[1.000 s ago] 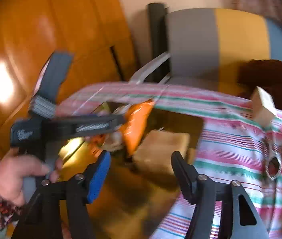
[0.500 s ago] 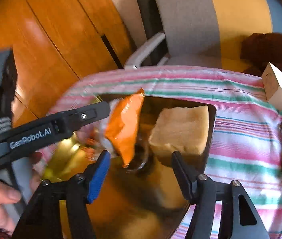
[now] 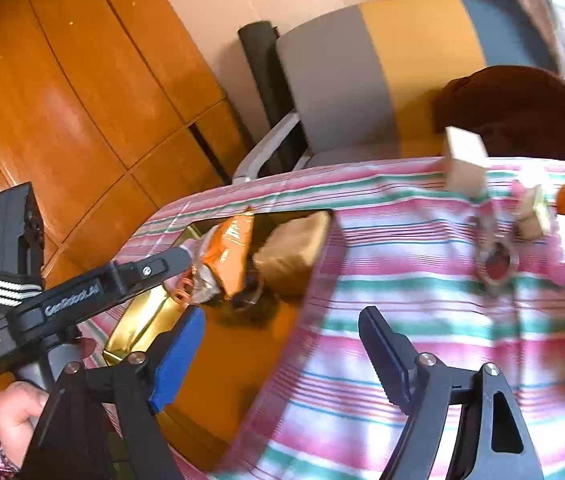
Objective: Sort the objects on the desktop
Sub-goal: 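Move both tools back to the remaining items on the cloth, then grasp the white printed box with the left tool while the right tool grasps the white melamine sponge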
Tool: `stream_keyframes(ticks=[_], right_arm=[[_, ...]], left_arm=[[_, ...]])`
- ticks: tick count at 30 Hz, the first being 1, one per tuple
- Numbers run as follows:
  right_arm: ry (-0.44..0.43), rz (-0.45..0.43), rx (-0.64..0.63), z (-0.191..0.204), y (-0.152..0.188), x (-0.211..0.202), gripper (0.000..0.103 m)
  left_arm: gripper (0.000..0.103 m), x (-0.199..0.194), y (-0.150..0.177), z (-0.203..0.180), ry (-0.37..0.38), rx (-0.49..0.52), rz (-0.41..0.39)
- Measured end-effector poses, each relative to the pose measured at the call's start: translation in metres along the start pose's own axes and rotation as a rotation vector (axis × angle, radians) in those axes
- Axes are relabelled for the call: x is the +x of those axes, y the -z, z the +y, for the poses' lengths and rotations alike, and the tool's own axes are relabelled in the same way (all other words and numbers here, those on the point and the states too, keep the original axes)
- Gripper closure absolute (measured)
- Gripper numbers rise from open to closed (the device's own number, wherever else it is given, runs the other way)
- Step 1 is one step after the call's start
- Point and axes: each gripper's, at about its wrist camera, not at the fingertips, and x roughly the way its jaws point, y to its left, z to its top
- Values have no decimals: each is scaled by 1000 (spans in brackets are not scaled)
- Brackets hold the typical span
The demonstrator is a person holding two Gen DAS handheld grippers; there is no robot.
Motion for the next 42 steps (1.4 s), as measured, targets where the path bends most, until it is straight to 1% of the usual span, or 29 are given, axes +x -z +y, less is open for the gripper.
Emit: stream_keyframes(ticks=[2,5,8,11,15,17,18,20,23,26,29,31,32,35,38,39,40,42], right_arm=[[30,-18,3,-10,7,-16,23],[79,-37,9,-27,16,-38,23],[146,-60,8,-48,25,-61,23],[204,-85,34,-70,33,-82,23],[316,-110,43,-101,48,-111,23],[392,-123,49,-121,57,-127,23],[412,-132,59,-128,60,-133,23],[446,-170,90,-147,64,-150,23],[469,-213,137,-176,64,-167,23],[482,-206,162,-207,53,-167,22],[459,-158,185,-237,43,-153,22],[422,-139,228,-251,42,-143,22],[383,-134,251,-253,43,-140,22],[266,-120,267,-239,54,-133,22],[154,-94,227,-215,65,-129,22],[136,-93,209,-210,67,-130,22],[146,-108,192,-207,70,-135,22],[222,-158,169,-208,70,-148,22]], left_arm=[[34,0,9,-18,4,36,14],[34,5,26,-47,29,74,47],[34,16,43,-73,59,102,112],[34,26,61,-94,79,135,165],[33,42,88,-126,82,228,239],[33,47,98,-138,95,256,256],[33,48,101,-143,104,266,262],[33,50,106,-153,114,287,272],[34,52,109,-165,122,304,278],[34,53,109,-173,132,308,286],[34,51,109,-178,125,326,281],[34,49,108,-179,122,333,273],[34,49,107,-179,119,331,269],[34,54,104,-180,114,314,270],[34,59,103,-185,120,314,279],[34,60,103,-189,125,324,281],[34,60,104,-193,130,335,279],[33,61,104,-205,151,367,270]])
